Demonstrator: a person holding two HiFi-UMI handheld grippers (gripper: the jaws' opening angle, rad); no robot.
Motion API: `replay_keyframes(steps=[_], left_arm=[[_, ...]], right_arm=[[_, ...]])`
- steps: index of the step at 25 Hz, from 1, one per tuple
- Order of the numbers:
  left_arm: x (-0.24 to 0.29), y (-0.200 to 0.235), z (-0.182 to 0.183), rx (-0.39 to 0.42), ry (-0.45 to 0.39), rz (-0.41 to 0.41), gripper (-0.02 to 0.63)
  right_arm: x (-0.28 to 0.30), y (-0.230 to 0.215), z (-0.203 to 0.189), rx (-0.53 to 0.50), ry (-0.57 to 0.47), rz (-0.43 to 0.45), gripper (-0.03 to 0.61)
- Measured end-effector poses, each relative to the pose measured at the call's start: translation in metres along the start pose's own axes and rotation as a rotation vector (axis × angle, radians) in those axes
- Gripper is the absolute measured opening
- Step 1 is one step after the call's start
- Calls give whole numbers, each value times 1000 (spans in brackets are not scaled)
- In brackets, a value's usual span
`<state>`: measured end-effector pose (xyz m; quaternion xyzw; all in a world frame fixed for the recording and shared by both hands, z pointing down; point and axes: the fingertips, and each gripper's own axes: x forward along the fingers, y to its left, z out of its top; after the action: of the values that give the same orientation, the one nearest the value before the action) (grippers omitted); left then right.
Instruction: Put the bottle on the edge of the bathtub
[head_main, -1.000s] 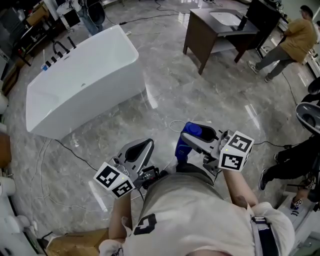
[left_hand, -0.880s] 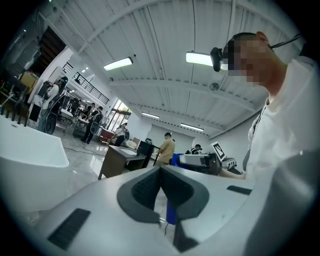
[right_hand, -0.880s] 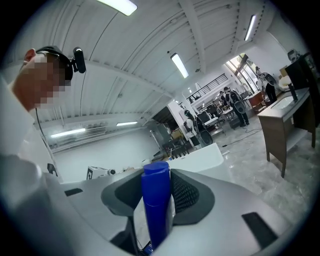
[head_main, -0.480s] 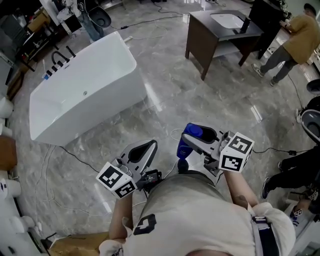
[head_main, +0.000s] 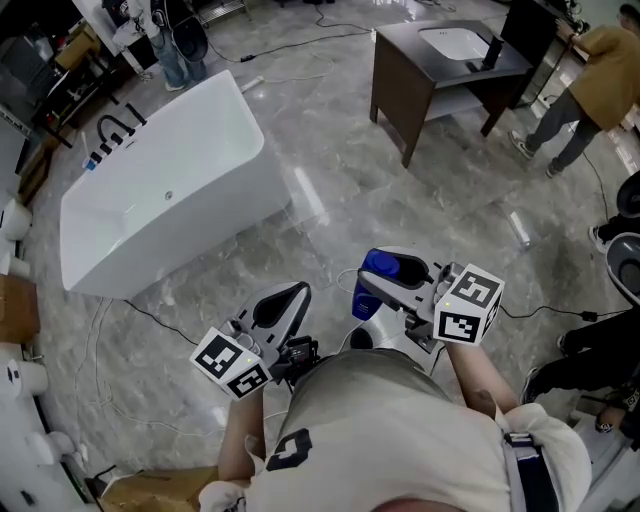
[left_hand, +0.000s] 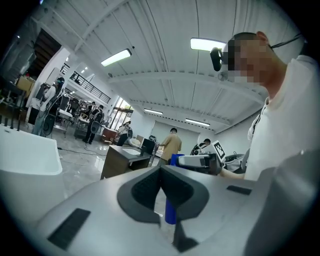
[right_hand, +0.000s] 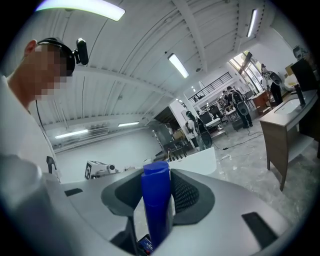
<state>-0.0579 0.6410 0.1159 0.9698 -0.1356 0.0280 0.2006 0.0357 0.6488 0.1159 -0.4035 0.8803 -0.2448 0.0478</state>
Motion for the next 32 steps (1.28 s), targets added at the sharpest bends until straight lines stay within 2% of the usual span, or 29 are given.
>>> replay_keyframes(steps=[5,14,20,25,32], left_arm=[[30,9,9,-7,-13,29,57],[46,37,16,-10,-16,101,57],[55,65,23,-9,-27,66,57],[55,106,37,-72,-78,35,57],[54,169,61,-53,-50,-11,57]], right_arm=[[-7,-31,11,9,9,9,164],[6,-55,17,24,5,42,164],[25,-64,25,22,-24,22,164],[54,-82,33,7,-2,-29,164],[115,-97,62,2,-28,-39,164]])
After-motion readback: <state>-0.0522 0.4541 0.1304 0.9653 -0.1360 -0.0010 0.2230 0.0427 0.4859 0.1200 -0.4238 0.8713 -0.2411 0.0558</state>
